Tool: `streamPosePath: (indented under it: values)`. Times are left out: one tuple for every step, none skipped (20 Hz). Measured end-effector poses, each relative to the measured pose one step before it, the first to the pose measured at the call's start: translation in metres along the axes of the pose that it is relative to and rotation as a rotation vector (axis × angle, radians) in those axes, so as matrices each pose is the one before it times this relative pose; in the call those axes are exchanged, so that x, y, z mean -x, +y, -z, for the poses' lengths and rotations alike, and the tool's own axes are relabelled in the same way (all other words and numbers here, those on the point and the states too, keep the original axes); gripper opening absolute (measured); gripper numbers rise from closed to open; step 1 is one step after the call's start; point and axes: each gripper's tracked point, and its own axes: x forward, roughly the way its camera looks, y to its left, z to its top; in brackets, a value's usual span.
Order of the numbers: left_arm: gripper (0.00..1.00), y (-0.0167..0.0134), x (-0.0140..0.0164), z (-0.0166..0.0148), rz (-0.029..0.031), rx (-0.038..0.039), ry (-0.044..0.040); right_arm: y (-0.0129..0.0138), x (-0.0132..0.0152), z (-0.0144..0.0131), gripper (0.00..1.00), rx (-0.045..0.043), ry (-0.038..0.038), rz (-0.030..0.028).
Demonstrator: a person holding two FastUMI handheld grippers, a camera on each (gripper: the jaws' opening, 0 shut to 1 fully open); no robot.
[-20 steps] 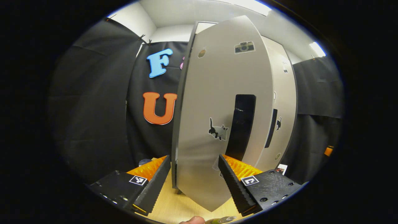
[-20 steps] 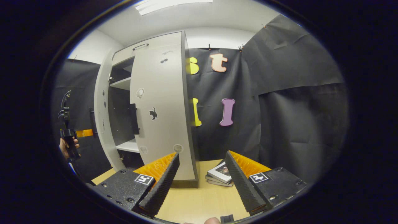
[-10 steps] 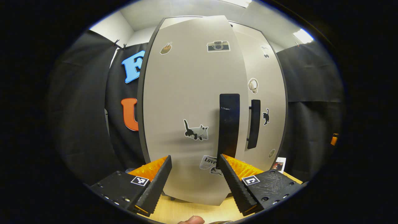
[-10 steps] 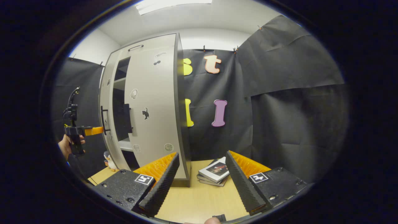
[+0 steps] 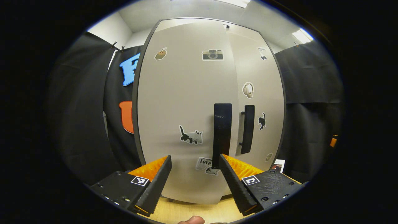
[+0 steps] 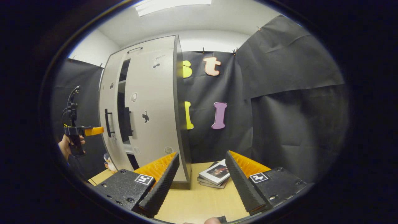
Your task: Grasp the bottle in the cabinet with the left hand and place it on the coaster, then close the right door with the right hand and the left door with the left hand.
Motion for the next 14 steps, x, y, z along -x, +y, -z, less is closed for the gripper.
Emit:
streamPosePath:
  values:
    - [0.93,0.00022,0.00599,-0.00423,-0.00752,-0.00464,-0.00844,0.00576,-0.00374,-0.00482,0.98,0.00219,-0.01035,-0.01228]
    - [0.93,0.00304,0.00677,-0.00584,-0.00932,-0.00491,-0.00901,0.00574,-0.00340,-0.00567,0.93,0.00325,-0.01124,-0.00623]
    - [0.93,0.00272,0.00595,-0.00564,-0.01161,-0.00369,-0.01271,0.00575,-0.00318,-0.00475,0.97,0.00414,-0.01020,-0.00711]
    - [0.94,0.00304,0.00480,-0.00770,-0.01019,-0.00188,-0.01417,0.00762,-0.00390,-0.00725,0.93,0.00339,-0.01232,-0.00550]
    - [0.94,0.00369,0.00534,-0.00808,-0.01057,0.00056,-0.01707,0.00592,-0.00292,-0.00619,0.93,0.00104,-0.01305,-0.00666]
    - [0.94,0.00383,0.00568,-0.00789,-0.00816,0.00074,-0.01492,0.00656,-0.00458,-0.00649,0.98,0.00202,-0.01211,-0.00359]
    - [0.94,0.00298,0.00513,-0.00752,-0.00576,0.00271,-0.01405,0.00355,-0.00370,-0.00241,0.93,0.00817,0.00389,0.00930]
    - [0.94,0.00165,0.00552,-0.00594,0.00141,0.00799,-0.00834,0.00773,-0.00293,-0.00391,0.98,0.00256,-0.00207,-0.01317]
    - [0.93,0.00077,0.00595,-0.00516,0.00279,0.01428,-0.00694,0.00930,-0.00428,-0.00744,0.93,-0.00152,-0.00764,-0.00948]
    - [0.94,0.00262,0.00532,-0.00523,-0.00377,0.01228,-0.00869,0.00874,-0.00199,-0.00635,0.98,-0.00040,-0.01142,-0.01713]
    - [0.94,0.00358,0.00478,-0.00585,-0.00572,0.00594,-0.01150,0.00864,-0.00224,-0.00673,0.98,0.00149,-0.01225,-0.01178]
    - [0.94,0.00517,0.00489,-0.00615,-0.01347,-0.00237,-0.01320,0.00689,-0.00150,-0.00758,0.93,0.00261,-0.01352,-0.01010]
    - [0.93,0.00653,0.00374,-0.00456,-0.02416,-0.01359,-0.00910,0.00772,-0.00012,-0.00769,0.93,0.00170,-0.01575,-0.01374]
    - [0.93,0.00672,0.00435,-0.00529,-0.01971,-0.01442,-0.01332,0.00500,-0.00191,-0.00758,0.93,0.00109,-0.01439,-0.00201]
